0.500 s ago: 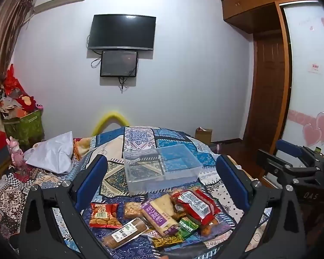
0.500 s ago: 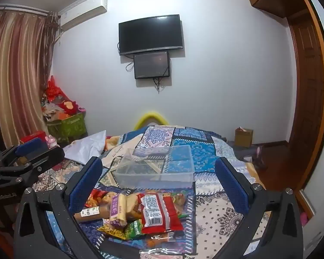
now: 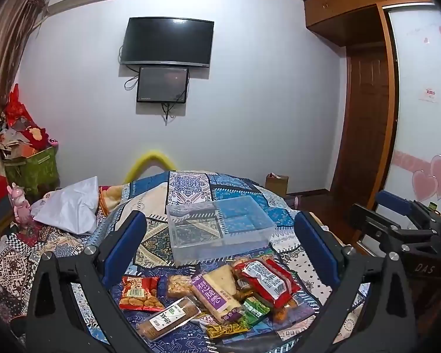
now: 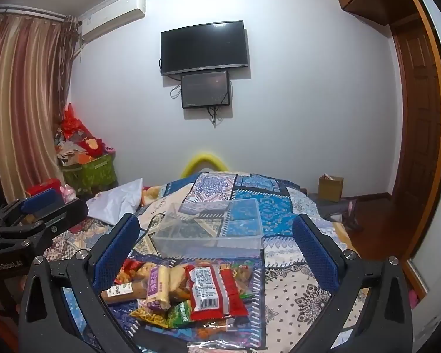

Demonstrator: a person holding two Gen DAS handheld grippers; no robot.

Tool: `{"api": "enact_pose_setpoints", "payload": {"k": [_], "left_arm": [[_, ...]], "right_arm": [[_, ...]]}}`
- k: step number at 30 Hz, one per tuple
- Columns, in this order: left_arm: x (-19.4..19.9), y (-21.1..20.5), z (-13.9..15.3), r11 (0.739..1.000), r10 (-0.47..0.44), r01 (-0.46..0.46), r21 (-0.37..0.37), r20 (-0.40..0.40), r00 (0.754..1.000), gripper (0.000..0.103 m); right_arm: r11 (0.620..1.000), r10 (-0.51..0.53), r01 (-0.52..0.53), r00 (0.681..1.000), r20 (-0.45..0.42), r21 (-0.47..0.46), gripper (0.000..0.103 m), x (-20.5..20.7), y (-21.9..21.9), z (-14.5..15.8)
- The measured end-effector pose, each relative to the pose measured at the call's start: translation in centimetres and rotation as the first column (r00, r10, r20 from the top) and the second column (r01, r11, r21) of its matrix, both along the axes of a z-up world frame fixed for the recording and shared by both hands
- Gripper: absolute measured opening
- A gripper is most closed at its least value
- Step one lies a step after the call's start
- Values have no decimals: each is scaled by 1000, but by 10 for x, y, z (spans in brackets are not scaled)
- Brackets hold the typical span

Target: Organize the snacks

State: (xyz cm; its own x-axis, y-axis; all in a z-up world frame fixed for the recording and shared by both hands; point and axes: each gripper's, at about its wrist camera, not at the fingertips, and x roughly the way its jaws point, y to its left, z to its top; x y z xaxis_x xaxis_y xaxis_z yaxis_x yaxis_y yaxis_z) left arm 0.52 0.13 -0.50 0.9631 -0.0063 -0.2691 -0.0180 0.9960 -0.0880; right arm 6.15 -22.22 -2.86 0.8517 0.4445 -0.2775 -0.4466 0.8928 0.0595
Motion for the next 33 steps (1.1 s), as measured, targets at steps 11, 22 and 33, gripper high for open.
{"api": "enact_pose_setpoints", "payload": {"k": [11, 22, 33], "left_arm": [[2, 1, -3, 1000, 17, -17, -6, -12, 1000, 102], [3, 3, -2, 1000, 15, -15, -8, -17, 1000, 102], [4, 2, -2, 1000, 6, -6, -5, -17, 1000, 102]], "right_arm": [[1000, -1, 1, 1000, 8, 4, 103, -4, 0, 0], [1000, 6, -6, 1000, 12, 5, 103, -5, 1, 2], [1000, 14, -14, 1000, 7, 10, 103, -2, 1, 0]]}}
